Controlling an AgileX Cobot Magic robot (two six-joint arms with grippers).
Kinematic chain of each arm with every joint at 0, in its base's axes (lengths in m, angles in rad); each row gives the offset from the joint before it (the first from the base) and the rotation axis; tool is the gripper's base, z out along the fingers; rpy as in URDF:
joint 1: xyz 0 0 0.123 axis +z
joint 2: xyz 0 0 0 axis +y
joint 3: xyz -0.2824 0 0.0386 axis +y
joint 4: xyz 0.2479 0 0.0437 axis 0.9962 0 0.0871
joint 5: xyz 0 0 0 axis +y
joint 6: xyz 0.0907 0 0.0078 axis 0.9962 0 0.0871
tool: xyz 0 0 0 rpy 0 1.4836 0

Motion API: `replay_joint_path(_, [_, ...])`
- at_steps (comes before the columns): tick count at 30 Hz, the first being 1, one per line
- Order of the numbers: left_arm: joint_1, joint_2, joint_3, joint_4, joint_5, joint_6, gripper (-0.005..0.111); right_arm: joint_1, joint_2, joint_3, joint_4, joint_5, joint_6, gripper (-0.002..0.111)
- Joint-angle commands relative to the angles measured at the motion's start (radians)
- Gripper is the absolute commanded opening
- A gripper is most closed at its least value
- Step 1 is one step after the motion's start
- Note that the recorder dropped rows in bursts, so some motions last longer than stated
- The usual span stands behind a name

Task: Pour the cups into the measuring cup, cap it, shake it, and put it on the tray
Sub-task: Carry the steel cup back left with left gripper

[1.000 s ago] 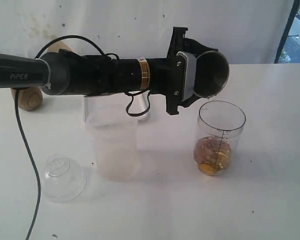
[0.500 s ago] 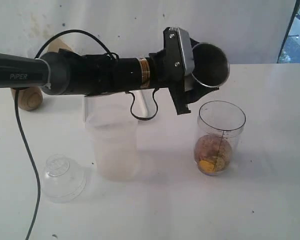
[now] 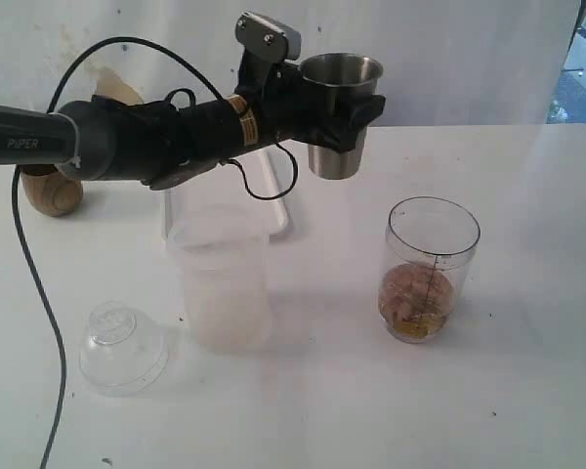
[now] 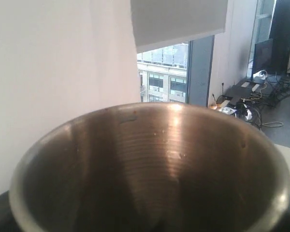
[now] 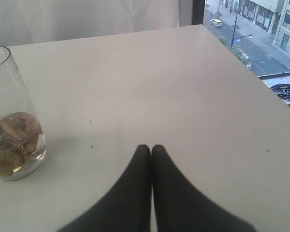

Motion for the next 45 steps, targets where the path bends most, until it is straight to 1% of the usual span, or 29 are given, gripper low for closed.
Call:
replay_joint_path(1, [0.028,0.02,-0.008,-0.03,-0.068,-0.022,0.0,0.003,-0.005,0.001,-0.003,-0.005,0.004,0.0])
replay_joint_path(3, [0.029,0.032,-0.006,0.001,-0.07,-0.043,0.0,0.003,-0.005,0.001,-0.003,-0.005,0.004,0.0])
replay_joint_path(7, [0.029,0.032,0.002,0.215,-0.115,-0.106,0.0,0.003,-0.005,0.001,-0.003,-0.005,0.004,0.0])
replay_joint_path(11, [0.039,-0.009,0.058,0.217,-0.113,-0.075,0.0,0.003,-0.005,0.001,-0.003,-0.005,0.004,0.0])
replay_joint_path(14, [0.07,-0.055,0.124,0.187,-0.127,-0.027,0.0,0.003,-0.005,0.001,-0.003,-0.005,0.004,0.0])
replay_joint_path(17, [0.121,-0.11,0.221,0.109,-0.203,0.065,0.0,0.003,-0.005,0.001,-0.003,-0.005,0.004,0.0])
replay_joint_path(19, [0.159,-0.145,0.274,0.077,-0.247,0.098,0.0,0.003,-0.005,0.001,-0.003,-0.005,0.004,0.0])
replay_joint_path(24, [0.273,-0.223,0.371,0.064,-0.322,0.104,0.0,0.003,-0.005,0.001,-0.003,-0.005,0.004,0.0])
replay_joint_path(27, [0.335,-0.264,0.414,0.064,-0.328,0.106,0.0,0.003,-0.005,0.001,-0.003,-0.005,0.004,0.0])
replay_joint_path(32, [0.419,-0.334,0.49,0.045,-0.313,0.172,0.0,0.003,-0.005,0.001,-0.003,-0.005,0.004,0.0])
replay_joint_path(35, [0.475,-0.344,0.537,0.026,-0.315,0.187,0.0,0.003,-0.005,0.001,-0.003,-0.005,0.004,0.0])
replay_joint_path(39, [0.534,-0.331,0.597,-0.02,-0.318,0.221,0.0,0.003,-0.005,0.001,-0.003,-0.005,0.004,0.0])
replay_joint_path(41, [0.556,-0.318,0.618,-0.02,-0.328,0.237,0.0,0.003,-0.005,0.001,-0.003,-0.005,0.004,0.0])
replay_joint_path(45, [0.565,-0.271,0.634,-0.024,-0.331,0.278,0.0,0.003,-0.005,0.001,-0.003,-0.005,0.004,0.0])
